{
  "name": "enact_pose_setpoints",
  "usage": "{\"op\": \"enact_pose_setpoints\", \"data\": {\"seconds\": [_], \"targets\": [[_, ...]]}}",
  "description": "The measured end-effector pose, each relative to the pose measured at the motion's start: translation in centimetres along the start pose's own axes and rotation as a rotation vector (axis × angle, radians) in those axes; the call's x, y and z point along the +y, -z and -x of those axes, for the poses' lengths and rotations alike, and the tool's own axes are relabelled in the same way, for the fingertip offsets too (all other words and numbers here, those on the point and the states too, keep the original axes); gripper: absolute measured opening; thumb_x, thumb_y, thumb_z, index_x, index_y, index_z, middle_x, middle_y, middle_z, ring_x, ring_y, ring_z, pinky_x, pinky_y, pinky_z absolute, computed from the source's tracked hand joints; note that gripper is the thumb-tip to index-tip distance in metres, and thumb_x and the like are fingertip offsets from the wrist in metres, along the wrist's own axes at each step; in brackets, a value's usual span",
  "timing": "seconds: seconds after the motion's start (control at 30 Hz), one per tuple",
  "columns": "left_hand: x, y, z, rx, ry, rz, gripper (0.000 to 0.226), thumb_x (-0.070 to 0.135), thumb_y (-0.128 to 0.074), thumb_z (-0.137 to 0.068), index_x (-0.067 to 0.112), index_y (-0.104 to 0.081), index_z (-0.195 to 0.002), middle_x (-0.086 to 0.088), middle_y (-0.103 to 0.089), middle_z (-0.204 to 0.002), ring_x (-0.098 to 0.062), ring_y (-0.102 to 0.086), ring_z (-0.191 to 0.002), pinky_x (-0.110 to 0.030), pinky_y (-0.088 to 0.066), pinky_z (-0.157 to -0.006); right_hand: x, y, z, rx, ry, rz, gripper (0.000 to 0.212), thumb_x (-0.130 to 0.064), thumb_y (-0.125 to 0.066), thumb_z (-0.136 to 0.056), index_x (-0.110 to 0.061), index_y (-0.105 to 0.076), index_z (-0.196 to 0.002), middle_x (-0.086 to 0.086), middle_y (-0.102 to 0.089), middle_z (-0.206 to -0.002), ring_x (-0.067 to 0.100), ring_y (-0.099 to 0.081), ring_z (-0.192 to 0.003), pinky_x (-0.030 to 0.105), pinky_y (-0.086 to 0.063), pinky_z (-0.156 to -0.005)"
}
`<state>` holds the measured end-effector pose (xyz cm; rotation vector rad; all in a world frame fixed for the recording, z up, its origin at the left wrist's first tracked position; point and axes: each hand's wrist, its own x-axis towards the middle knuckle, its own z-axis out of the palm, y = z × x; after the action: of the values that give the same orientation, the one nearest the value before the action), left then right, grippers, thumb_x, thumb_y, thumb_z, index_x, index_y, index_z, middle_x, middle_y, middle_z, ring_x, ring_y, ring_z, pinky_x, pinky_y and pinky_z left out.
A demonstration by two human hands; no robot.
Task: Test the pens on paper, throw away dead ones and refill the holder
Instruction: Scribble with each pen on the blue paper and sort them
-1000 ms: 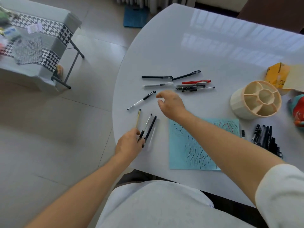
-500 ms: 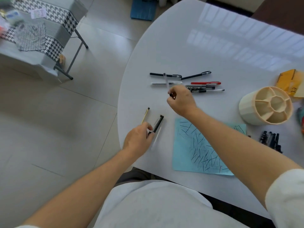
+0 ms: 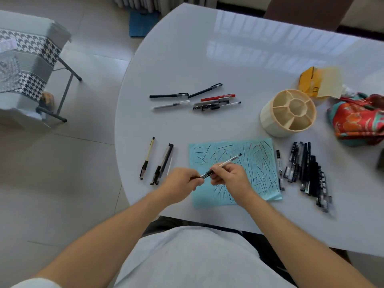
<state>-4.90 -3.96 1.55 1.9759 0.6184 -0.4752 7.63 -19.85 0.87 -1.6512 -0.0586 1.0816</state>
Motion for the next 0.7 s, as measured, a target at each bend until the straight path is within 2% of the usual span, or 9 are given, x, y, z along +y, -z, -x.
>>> {"op": "enact_pose_setpoints", "data": {"seconds": [0.1,0.17,0.23,0.3,0.4,0.47,0.5,0.6,0.7], "targets": [[-0.9,-0.3,0.4,0.087,-0.021,-0.245,0.025,0.040,-0.058,-0.095,0.022,-0.070,-0.083,0.005,-0.064,-0.067,-0.014,-0.058,-0.064,-0.036,-0.049,-0.061,0.5,2.1,-0.4,0.246,-0.004,-0.126,0.020,-0.017,-0.066,-0.098,-0.001,-0.072,-0.087,0.006,-0.068,-0.067,0.018,-0.061,-0.055,0.027,-0.054,-0.053],[-2.4,-0.4,1.2,0.144,-0.034,-0.361,0.029,0.040,-0.057,-0.095,0.019,-0.065,-0.076,0.008,-0.058,-0.064,-0.012,-0.053,-0.060,-0.036,-0.044,-0.058,0.0,4.5,-1.0,0.354,0.006,-0.150,0.019,-0.017,-0.065,-0.099,-0.005,-0.071,-0.086,0.005,-0.069,-0.067,0.018,-0.062,-0.058,0.026,-0.055,-0.053],[-3.3,-0.7,1.7,0.187,-0.089,-0.399,0.026,0.041,-0.058,-0.095,0.023,-0.066,-0.078,0.013,-0.059,-0.073,-0.009,-0.053,-0.067,-0.031,-0.041,-0.062,-0.2,5.8,-1.1,0.320,0.034,-0.071,0.014,-0.015,-0.067,-0.098,-0.008,-0.073,-0.088,0.005,-0.074,-0.072,0.021,-0.069,-0.065,0.029,-0.061,-0.060],[-3.4,-1.4,1.6,0.219,-0.179,-0.387,0.020,0.041,-0.060,-0.094,0.025,-0.072,-0.089,0.014,-0.067,-0.098,-0.009,-0.061,-0.091,-0.029,-0.049,-0.075,0.1,5.0,-0.9,0.214,0.058,0.031,0.008,-0.012,-0.069,-0.095,-0.011,-0.076,-0.091,0.005,-0.078,-0.080,0.024,-0.076,-0.077,0.033,-0.064,-0.071],[-2.7,-2.7,0.8,0.199,-0.267,-0.433,0.021,0.042,-0.061,-0.093,0.026,-0.074,-0.097,0.009,-0.064,-0.127,-0.011,-0.053,-0.123,-0.031,-0.046,-0.095,0.8,2.7,-0.5,0.139,0.105,0.265,0.011,-0.017,-0.071,-0.088,-0.024,-0.079,-0.091,-0.001,-0.078,-0.080,0.015,-0.076,-0.074,0.033,-0.062,-0.064],[-2.6,-3.2,0.6,0.171,-0.279,-0.477,0.024,0.043,-0.060,-0.093,0.024,-0.074,-0.100,0.007,-0.061,-0.132,-0.013,-0.050,-0.128,-0.031,-0.045,-0.097,1.3,1.9,-0.5,0.140,0.171,0.386,0.013,-0.020,-0.070,-0.087,-0.028,-0.079,-0.089,-0.006,-0.075,-0.074,0.007,-0.069,-0.062,0.025,-0.054,-0.052],[-2.7,-3.3,0.5,0.167,-0.273,-0.487,0.025,0.043,-0.060,-0.093,0.024,-0.074,-0.101,0.007,-0.060,-0.133,-0.013,-0.049,-0.129,-0.032,-0.045,-0.097,1.4,1.8,-0.5,0.132,0.207,0.447,0.012,-0.021,-0.069,-0.088,-0.029,-0.079,-0.090,-0.009,-0.074,-0.071,0.004,-0.066,-0.060,0.021,-0.050,-0.052],[-2.9,-3.5,0.5,0.177,-0.262,-0.478,0.026,0.043,-0.060,-0.094,0.023,-0.074,-0.101,0.007,-0.058,-0.136,-0.013,-0.047,-0.131,-0.032,-0.044,-0.100,1.6,1.6,-0.6,0.077,0.250,0.594,0.011,-0.024,-0.068,-0.090,-0.028,-0.078,-0.093,-0.017,-0.071,-0.073,0.001,-0.066,-0.069,0.014,-0.048,-0.060],[-2.7,-3.5,0.6,0.189,-0.250,-0.467,0.026,0.042,-0.060,-0.094,0.022,-0.075,-0.101,0.007,-0.058,-0.135,-0.013,-0.048,-0.130,-0.032,-0.044,-0.100,1.4,1.6,-0.8,0.078,0.289,0.691,0.011,-0.024,-0.066,-0.091,-0.027,-0.077,-0.092,-0.020,-0.069,-0.073,0.001,-0.066,-0.071,0.017,-0.051,-0.063]]}}
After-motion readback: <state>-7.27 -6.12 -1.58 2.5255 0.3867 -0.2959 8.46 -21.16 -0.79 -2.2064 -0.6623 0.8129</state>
